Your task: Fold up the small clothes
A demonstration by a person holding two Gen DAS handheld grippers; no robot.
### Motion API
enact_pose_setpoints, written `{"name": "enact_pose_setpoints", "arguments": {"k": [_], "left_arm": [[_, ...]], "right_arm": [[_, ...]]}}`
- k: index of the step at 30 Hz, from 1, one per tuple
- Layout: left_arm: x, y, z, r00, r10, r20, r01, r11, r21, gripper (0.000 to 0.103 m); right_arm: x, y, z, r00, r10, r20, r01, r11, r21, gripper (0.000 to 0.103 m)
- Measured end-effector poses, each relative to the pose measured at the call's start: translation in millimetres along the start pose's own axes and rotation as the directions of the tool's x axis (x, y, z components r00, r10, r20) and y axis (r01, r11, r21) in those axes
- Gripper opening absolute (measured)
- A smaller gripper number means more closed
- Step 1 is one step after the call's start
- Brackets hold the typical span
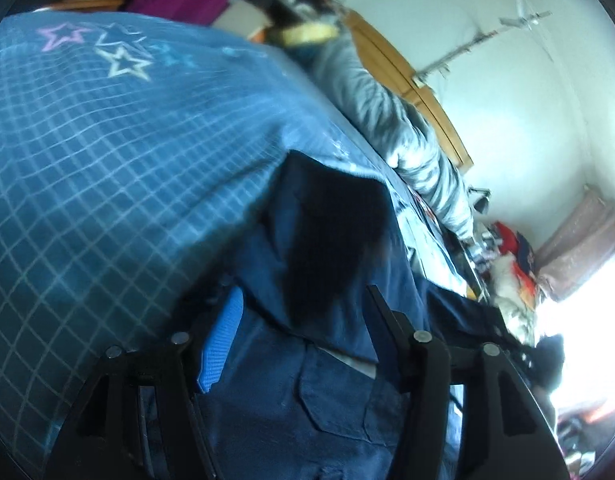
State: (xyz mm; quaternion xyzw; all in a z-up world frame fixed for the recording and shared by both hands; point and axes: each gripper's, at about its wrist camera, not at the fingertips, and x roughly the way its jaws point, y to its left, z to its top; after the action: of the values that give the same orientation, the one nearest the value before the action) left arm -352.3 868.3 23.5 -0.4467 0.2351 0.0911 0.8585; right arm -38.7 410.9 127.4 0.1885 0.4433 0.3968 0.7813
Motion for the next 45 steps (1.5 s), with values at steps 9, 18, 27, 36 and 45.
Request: {"name": "enact_pose_setpoints", "arguments": {"k": [9,18,27,36,45], "left_arm": [[4,-8,-1,0.998,0.056,-0.02,-0.055,0.998,0.021,0.063],[-17,-30,7,0.995,0.094,-0.031,-0.09,0.989,0.121,0.065],[-91,18,4,0.99,0.125,-0.059,-0.124,0.992,0.024,0.066],[-155,78,-54,0.967,-0.013,-0.256,-0.01,0.996,-0.089,0.068],[-166,78,-87,0.91,-0.092,-0.404,0.07,0.995,-0.069,0.07]], "right_arm": [[8,-36,-28,0.97,-0.218,-0.109,0.216,0.976,-0.035,0.008],[9,2,-26,0.979,-0.199,-0.039,0.185,0.954,-0.235,0.009],[-9,-53,-58,0.953,-0.262,-0.152,0.244,0.961,-0.126,0.015],[-144,-19,-183,0.943,-0.212,-0.255,0.184,0.974,-0.131,0.064],[-134,-32,-274,0.906,-0.163,-0.391,0.181,0.983,0.011,0.065]]}}
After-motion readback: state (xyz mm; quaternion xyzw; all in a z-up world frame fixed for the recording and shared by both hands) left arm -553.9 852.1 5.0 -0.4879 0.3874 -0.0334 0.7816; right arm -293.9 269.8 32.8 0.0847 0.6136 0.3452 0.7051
